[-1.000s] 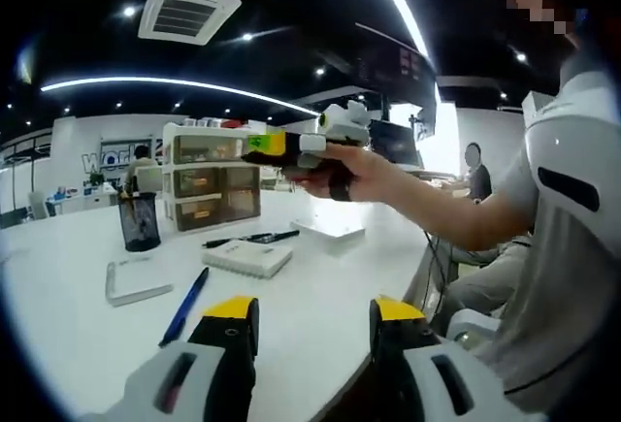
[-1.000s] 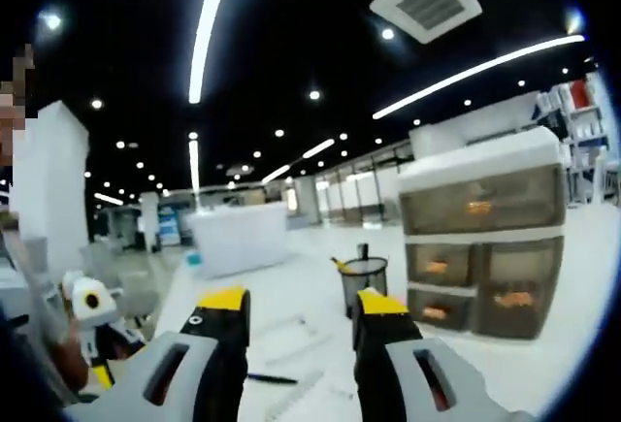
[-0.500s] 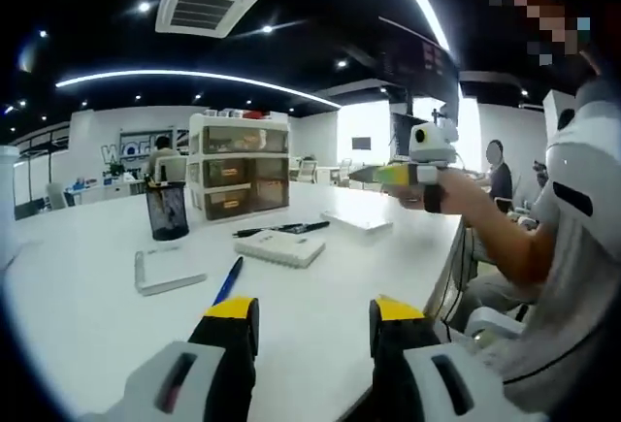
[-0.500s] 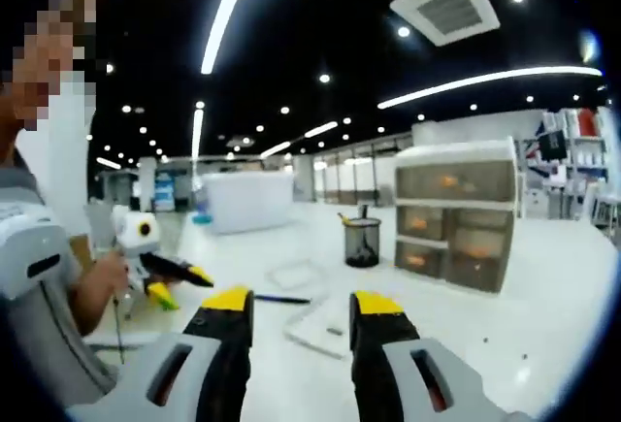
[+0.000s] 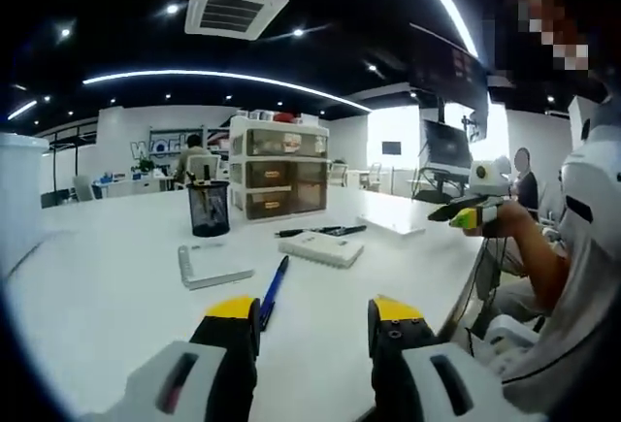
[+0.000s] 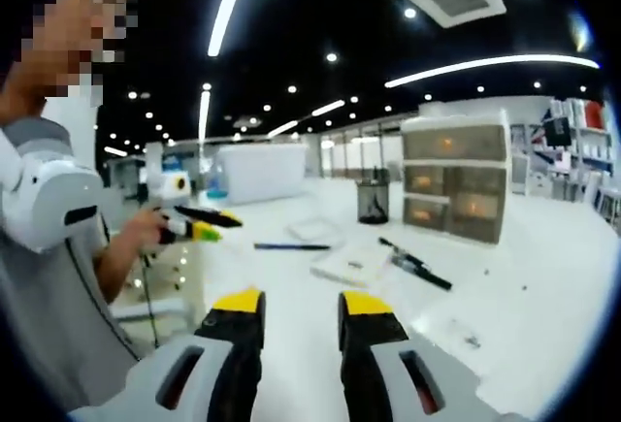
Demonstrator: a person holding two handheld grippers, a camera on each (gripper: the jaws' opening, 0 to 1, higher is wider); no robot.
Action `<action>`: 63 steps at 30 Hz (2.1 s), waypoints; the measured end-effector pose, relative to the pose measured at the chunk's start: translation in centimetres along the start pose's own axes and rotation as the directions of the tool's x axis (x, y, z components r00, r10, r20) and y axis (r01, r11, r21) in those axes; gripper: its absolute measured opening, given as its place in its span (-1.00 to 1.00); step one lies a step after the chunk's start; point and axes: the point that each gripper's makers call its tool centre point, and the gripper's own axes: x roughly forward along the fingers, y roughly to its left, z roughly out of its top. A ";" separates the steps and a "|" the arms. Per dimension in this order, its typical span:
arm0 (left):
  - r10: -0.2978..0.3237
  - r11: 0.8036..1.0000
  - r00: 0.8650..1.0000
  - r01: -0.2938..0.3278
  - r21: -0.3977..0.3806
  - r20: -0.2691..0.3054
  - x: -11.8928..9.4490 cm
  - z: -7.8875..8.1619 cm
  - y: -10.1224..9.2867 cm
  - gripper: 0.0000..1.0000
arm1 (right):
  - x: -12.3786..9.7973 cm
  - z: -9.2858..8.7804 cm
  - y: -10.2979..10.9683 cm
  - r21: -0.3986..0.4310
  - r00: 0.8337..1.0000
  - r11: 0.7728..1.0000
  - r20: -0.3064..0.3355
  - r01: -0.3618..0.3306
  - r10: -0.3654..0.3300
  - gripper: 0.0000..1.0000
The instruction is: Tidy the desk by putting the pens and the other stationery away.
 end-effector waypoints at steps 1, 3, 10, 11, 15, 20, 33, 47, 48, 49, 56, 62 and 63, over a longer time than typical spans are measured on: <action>0.001 1.000 1.000 -0.001 0.003 -0.006 0.0 -0.1 0.0 -0.11 | -0.2 -0.4 -0.2 0.005 1.000 1.000 -0.011 0.010 -0.010 -0.46; 0.003 1.000 1.000 -0.003 0.009 -0.010 -0.1 0.0 0.1 -0.11 | -0.6 -1.0 -0.6 0.008 0.999 1.000 -0.026 0.024 -0.024 -0.46; -0.008 1.000 0.999 0.008 0.015 -0.033 0.1 0.0 0.5 -0.10 | -1.0 -1.3 -0.4 0.010 0.999 1.000 -0.031 0.025 -0.025 -0.50; -0.009 1.000 0.999 0.009 0.015 -0.035 0.2 -0.1 0.5 -0.10 | -1.1 -1.4 -0.2 0.007 0.999 1.000 -0.031 0.022 -0.021 -0.51; -0.008 1.000 0.999 0.008 0.007 -0.038 0.4 -0.2 0.5 -0.10 | -1.0 -1.6 0.0 0.005 0.999 1.000 -0.037 0.012 -0.012 -0.52; -0.012 1.000 0.999 0.012 -0.003 -0.040 0.5 -0.5 0.3 -0.10 | -0.8 -2.0 -0.1 0.003 0.999 1.000 -0.052 0.008 -0.008 -0.53; -0.025 1.000 0.999 0.025 -0.004 -0.036 0.4 -1.3 -0.2 -0.10 | -0.8 -1.6 -1.2 0.003 0.997 0.999 -0.069 0.043 -0.043 -0.52; -0.107 0.994 0.994 0.107 0.003 0.028 -0.5 -0.5 -1.7 -0.10 | -0.1 -1.3 -1.3 -0.049 0.986 0.997 -0.155 0.056 -0.063 -0.50; -0.110 0.994 0.993 0.110 0.016 0.029 -0.5 -0.4 -1.9 -0.10 | 0.1 -1.2 -1.4 -0.053 0.985 0.997 -0.161 0.055 -0.063 -0.49; -0.111 0.994 0.993 0.110 0.020 0.028 -0.4 -0.4 -1.9 -0.10 | 0.1 -1.1 -1.3 -0.056 0.984 0.997 -0.165 0.054 -0.063 -0.49; -0.124 0.992 0.992 0.123 0.020 0.028 -0.5 -0.8 -2.1 -0.10 | 0.8 -1.2 -1.0 -0.126 0.963 0.992 -0.264 0.020 -0.053 -0.47; -0.109 0.994 0.993 0.109 0.019 0.039 -1.0 -1.0 -1.6 -0.09 | 2.7 -0.2 -0.3 -0.238 0.929 0.968 -0.370 -0.084 -0.010 -0.41; -0.109 0.994 0.993 0.109 0.020 0.040 -1.1 -1.0 -1.6 -0.09 | 3.0 -0.1 -0.2 -0.252 0.924 0.963 -0.382 -0.101 -0.003 -0.41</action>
